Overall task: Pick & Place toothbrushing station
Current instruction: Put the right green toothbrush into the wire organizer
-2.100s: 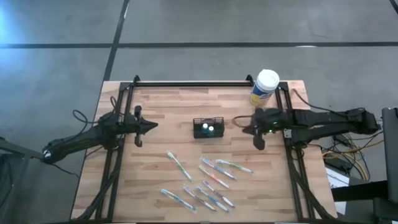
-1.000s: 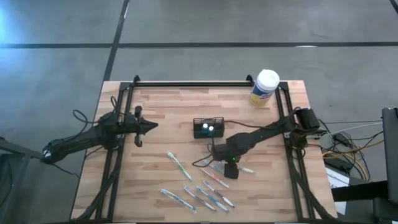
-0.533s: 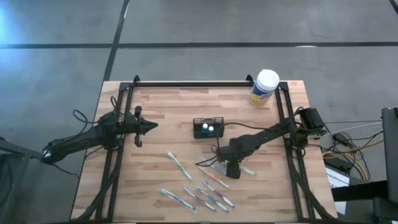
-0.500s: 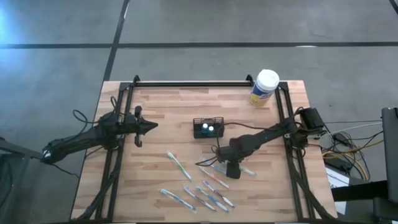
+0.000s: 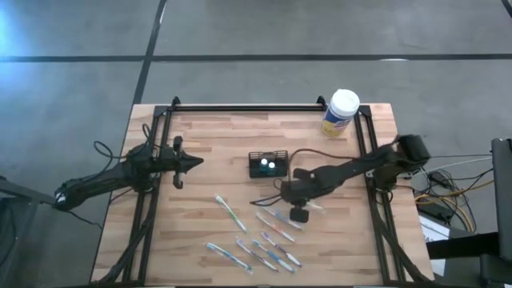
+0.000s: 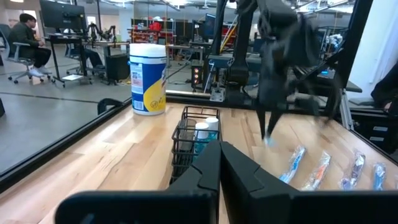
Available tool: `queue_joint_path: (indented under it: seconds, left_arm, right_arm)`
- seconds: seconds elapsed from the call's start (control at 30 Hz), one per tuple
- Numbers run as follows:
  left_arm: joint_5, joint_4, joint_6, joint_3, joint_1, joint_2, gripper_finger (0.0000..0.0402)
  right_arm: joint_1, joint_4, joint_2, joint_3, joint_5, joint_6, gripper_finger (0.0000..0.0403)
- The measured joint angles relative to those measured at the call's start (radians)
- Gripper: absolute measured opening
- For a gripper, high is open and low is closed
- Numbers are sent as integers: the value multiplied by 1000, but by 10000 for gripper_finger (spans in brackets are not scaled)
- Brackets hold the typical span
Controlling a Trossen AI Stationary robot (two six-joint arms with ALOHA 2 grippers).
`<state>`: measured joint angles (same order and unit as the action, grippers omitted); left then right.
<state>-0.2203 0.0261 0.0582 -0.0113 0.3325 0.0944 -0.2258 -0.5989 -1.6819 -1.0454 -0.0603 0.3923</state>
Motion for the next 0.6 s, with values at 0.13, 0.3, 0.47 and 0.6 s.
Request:
queue_joint_path:
  seconds: [0.13, 0.3, 0.47, 0.6]
  left_arm:
    - [0, 1, 0, 0, 0, 3, 7]
    - [2, 1, 1, 0, 0, 6, 7]
    - [2, 2, 1, 0, 0, 6, 7]
    - [2, 3, 2, 0, 0, 6, 7]
  right_arm:
    - [-4, 56, 130, 19, -46, -51, 15]
    - [-1, 290, 341, 101, -90, -127, 14]
    - [-3, 451, 563, 260, -91, -180, 14]
    - [-2, 553, 756, 411, -152, -199, 14]
